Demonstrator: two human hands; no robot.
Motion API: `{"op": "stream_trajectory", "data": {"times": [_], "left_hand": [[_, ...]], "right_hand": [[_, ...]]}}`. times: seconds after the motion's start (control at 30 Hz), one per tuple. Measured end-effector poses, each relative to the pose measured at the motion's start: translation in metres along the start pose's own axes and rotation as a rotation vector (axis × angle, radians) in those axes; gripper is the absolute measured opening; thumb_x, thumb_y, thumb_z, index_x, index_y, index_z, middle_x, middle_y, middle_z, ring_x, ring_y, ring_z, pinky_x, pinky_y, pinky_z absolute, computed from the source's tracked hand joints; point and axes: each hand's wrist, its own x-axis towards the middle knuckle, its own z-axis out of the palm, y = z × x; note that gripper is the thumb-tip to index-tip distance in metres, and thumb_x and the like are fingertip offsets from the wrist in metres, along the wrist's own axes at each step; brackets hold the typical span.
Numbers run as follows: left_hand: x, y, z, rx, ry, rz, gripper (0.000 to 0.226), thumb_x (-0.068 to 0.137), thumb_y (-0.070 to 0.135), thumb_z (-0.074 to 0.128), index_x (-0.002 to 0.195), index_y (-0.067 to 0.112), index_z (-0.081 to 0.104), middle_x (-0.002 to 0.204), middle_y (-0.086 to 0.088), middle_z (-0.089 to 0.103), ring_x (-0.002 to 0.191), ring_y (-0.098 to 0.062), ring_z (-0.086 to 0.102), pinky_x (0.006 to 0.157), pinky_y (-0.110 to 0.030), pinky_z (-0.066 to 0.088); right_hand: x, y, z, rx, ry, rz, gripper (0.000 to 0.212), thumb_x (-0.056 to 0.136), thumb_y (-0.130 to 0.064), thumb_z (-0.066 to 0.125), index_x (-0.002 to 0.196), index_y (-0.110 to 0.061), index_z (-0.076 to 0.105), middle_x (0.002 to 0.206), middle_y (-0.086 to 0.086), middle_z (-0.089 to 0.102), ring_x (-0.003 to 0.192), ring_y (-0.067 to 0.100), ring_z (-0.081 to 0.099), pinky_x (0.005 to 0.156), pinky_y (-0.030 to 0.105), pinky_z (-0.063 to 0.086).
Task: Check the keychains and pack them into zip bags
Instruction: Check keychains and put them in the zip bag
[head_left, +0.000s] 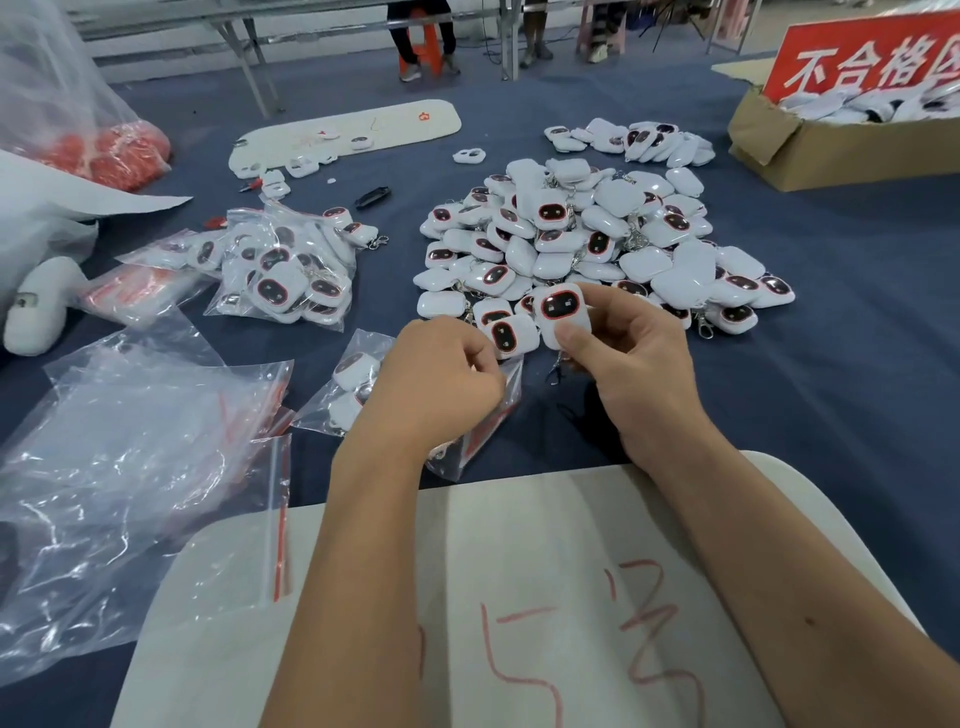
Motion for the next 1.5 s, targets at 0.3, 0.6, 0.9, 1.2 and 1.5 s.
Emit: {"op": "stream_trajectory", "data": {"times": [0.3,0.6,0.9,1.2,1.5], "left_hand": [[0.007,0.004,0.011,-0.266,0.26,-0.087,0.024,0.083,0.012,0.071,0.06,0.008,0.066,0.052,0.005,0.052,0.054,-0.008,0.043,0.049,-0.013,0.035],[0.002,0.003,0.0,-0.379,0.098,-0.162,0.021,0.079,0.007,0.068,0.059,0.014,0.071,0.052,-0.002,0.067,0.046,-0.016,0.067,0.055,-0.028,0.057],[0.0,0.011,0.003,-0.197,0.287,0.065,0.026,0.077,0.015,0.07,0.055,0.016,0.057,0.047,0.011,0.053,0.048,-0.005,0.047,0.05,-0.012,0.034],[-0.001,0.011,-0.003,-0.276,0.379,0.17,0.029,0.079,0.01,0.075,0.057,0.013,0.058,0.049,0.014,0.046,0.051,-0.006,0.044,0.052,-0.012,0.033],[0.001,0.015,0.003,-0.323,0.431,0.137,0.026,0.078,0.011,0.073,0.057,0.013,0.058,0.05,0.008,0.049,0.05,-0.007,0.043,0.052,-0.014,0.034]], "right_hand": [[-0.005,-0.002,0.004,-0.045,-0.128,-0.024,0.016,0.099,-0.012,0.068,0.109,-0.024,0.069,0.07,-0.005,0.062,0.065,0.013,0.06,0.067,0.024,0.054],[-0.009,-0.003,0.01,-0.368,-0.161,-0.102,0.02,0.095,-0.009,0.066,0.09,-0.023,0.081,0.059,-0.005,0.057,0.053,0.004,0.046,0.055,0.018,0.041],[-0.016,-0.009,0.014,-0.312,-0.136,-0.215,0.014,0.098,-0.018,0.072,0.085,-0.014,0.07,0.065,-0.003,0.065,0.054,0.004,0.053,0.057,0.017,0.042],[-0.023,-0.016,0.02,-0.414,-0.619,-0.068,0.035,0.107,-0.009,0.05,0.092,-0.034,0.07,0.057,0.005,0.058,0.052,0.013,0.056,0.059,0.031,0.045],[-0.026,-0.013,0.021,-0.311,-0.546,-0.082,0.04,0.1,-0.004,0.055,0.077,-0.034,0.068,0.053,0.012,0.057,0.043,0.01,0.045,0.048,0.024,0.038]]}}
